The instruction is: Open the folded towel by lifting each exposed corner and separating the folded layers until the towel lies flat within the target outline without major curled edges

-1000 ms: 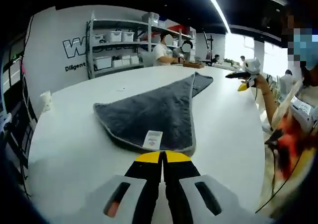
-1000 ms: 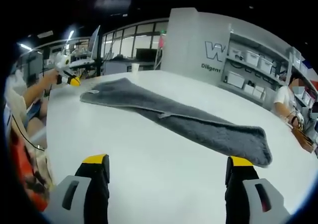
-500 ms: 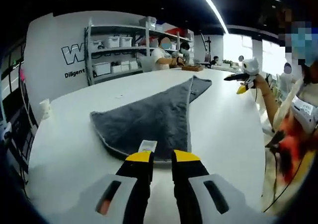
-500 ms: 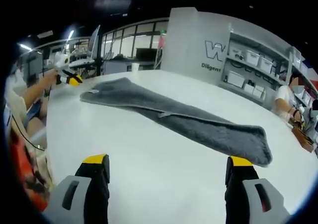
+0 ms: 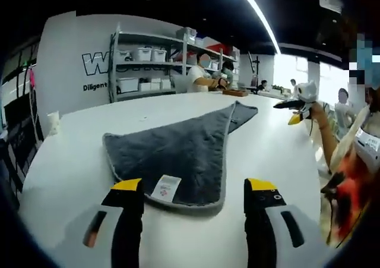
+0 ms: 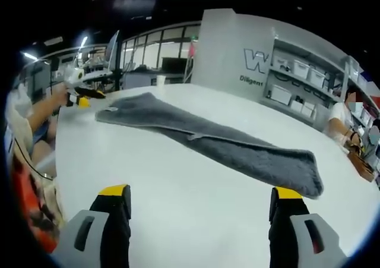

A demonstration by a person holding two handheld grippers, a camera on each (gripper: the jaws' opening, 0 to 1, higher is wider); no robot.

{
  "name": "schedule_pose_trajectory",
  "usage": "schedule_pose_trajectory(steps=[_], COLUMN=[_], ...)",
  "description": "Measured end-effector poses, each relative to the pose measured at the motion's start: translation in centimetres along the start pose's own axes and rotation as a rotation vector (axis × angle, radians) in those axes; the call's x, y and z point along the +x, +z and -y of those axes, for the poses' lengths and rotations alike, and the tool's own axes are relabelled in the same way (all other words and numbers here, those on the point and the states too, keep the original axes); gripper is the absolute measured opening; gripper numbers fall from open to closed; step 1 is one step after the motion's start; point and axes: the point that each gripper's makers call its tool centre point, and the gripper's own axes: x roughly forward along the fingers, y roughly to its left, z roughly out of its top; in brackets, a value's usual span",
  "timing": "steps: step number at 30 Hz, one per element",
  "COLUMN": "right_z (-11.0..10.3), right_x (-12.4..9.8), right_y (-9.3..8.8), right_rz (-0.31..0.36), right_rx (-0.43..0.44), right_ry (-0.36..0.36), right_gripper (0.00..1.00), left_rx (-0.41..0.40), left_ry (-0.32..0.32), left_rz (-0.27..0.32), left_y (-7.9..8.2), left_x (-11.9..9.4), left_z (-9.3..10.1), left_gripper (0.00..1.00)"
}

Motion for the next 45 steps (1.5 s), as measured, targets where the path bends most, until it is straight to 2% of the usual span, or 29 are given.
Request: schedule_pose_trajectory(steps=[1,5,6,8,12,19,21,24,27,28,30,35,37,40,42,43,45], right_z=[0.1,0.3,0.1,0.0,-0.3,0.5,1.2,2.8,4.0,5.2,7.2,12.1,14.8,17.6,19.4,20.2,21.6], right_x=[-0.1,0.2,0.2,0.3,0.6,0.9,0.9,0.7,0.6,0.5,0.3,0.4,0.9,1.6,2.2,2.6,3.3], right_y=[-0.1,-0.6,-0.7,-0.7,-0.5,-1.0,-0.9,-0.5,0.7,1.7,2.5,4.1,4.5,4.5,3.8,3.6,3.1], right_rz=[0.001,-0.017,-0.024,-0.027,-0.027,-0.021,-0.012,-0.026,0.029,0.073,0.099,0.107,0.109,0.091,0.04,0.034,0.024], right_rx=[0.009,-0.001,-0.005,-0.008,-0.006,0.044,0.058,0.003,0.049,0.06,0.059,0.037,0.042,0.045,0.014,-0.01,-0.004], right_ry=[-0.005,-0.006,-0.003,-0.002,0.0,0.003,0.003,-0.021,0.003,0.018,-0.004,-0.076,-0.1,-0.133,-0.152,-0.15,-0.148], right_gripper=[0.97,0.97,0.97,0.97,0.97,0.96,0.97,0.99,0.99,0.98,0.97,0.94,0.89,0.85,0.84,0.83,0.78], left_rx=[-0.023,-0.056,-0.061,-0.061,-0.038,-0.04,-0.033,-0.024,-0.03,-0.029,-0.023,-0.02,-0.023,-0.02,-0.013,-0.011,-0.007], left_ry=[0.001,-0.011,-0.013,-0.018,-0.029,-0.039,-0.037,-0.035,-0.051,-0.065,-0.069,-0.065,-0.061,-0.05,-0.042,-0.037,-0.026], left_rz=[0.022,0.045,0.048,0.039,0.009,0.039,0.037,0.031,0.035,0.036,0.03,0.029,0.039,0.041,0.032,0.028,0.027], left_y=[0.1,0.2,0.2,-0.1,-0.7,0.0,0.0,0.0,0.0,0.0,-0.1,0.0,0.4,0.5,0.4,0.4,0.5], left_x=[0.0,0.0,0.0,0.0,-0.5,-1.3,-1.4,-1.6,-1.8,-1.8,-1.9,-2.3,-2.6,-2.8,-2.9,-2.9,-3.0], left_z=[0.0,0.3,0.4,0.7,1.2,1.5,1.5,1.6,2.0,2.4,2.6,2.4,2.2,2.0,1.9,1.8,1.5], left_gripper=[0.77,0.9,0.95,0.98,0.99,0.99,0.99,0.99,0.99,0.99,0.99,0.99,0.99,0.99,0.99,0.99,0.99])
